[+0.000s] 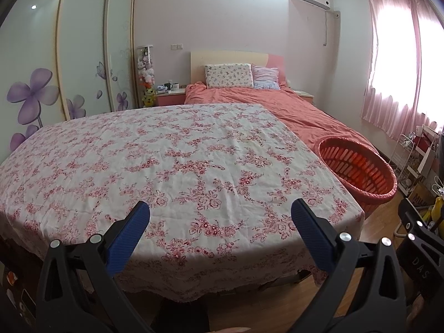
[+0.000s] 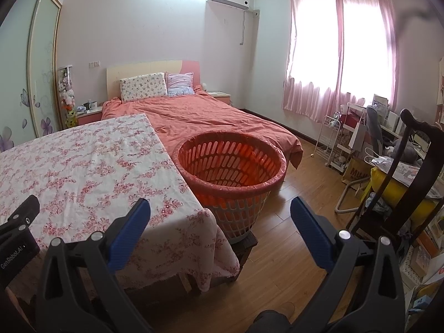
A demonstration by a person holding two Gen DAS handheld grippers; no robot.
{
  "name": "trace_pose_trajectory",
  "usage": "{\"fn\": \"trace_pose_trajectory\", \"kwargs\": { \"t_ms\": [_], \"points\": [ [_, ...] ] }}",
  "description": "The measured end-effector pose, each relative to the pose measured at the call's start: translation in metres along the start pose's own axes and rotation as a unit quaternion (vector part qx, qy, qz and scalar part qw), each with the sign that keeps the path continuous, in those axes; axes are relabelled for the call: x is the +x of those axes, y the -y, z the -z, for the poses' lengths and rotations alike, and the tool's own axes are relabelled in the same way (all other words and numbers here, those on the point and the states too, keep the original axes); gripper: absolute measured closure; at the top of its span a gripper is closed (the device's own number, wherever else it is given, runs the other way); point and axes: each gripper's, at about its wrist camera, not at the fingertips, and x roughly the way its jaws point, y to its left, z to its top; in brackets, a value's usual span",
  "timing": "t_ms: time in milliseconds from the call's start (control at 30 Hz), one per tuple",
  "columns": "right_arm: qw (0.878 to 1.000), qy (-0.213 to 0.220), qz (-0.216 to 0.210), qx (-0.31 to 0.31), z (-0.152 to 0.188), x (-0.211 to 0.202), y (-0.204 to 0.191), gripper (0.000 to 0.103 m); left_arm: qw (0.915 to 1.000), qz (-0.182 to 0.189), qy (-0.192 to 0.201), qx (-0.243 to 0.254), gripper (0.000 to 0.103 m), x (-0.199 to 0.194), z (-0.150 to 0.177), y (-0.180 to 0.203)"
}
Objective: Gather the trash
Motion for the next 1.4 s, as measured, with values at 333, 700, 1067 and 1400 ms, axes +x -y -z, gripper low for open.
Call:
{"fn": "trace_pose_trajectory", "kwargs": {
  "t_ms": [333, 700, 1067, 1400],
  "points": [
    [1.0, -0.007, -0.011, 0.003, 0.0009, 0.0014, -0.0014, 0.004, 1.0, -0.001, -0.002, -0.003, 0.003, -0.0004, 0.0002, -0.0019],
    [1.0, -0.007, -0.012, 0.003, 0.0009, 0.0016, -0.0014, 0.004, 1.0, -0.004, 0.003, -0.003, 0.003, -0.0025, -0.0004, -0.0029],
    [1.0, -0.007, -0.013, 0.003, 0.001, 0.0015, -0.002, 0.004, 1.0, -0.004, 0.006, -0.004, 0.003, -0.0039, -0.0011, -0.0027],
    [1.0, -0.007, -0.013, 0.003, 0.0009, 0.0015, -0.002, 0.004, 1.0, -0.005, 0.003, -0.005, 0.003, -0.0039, -0.0016, -0.0031]
  ]
}}
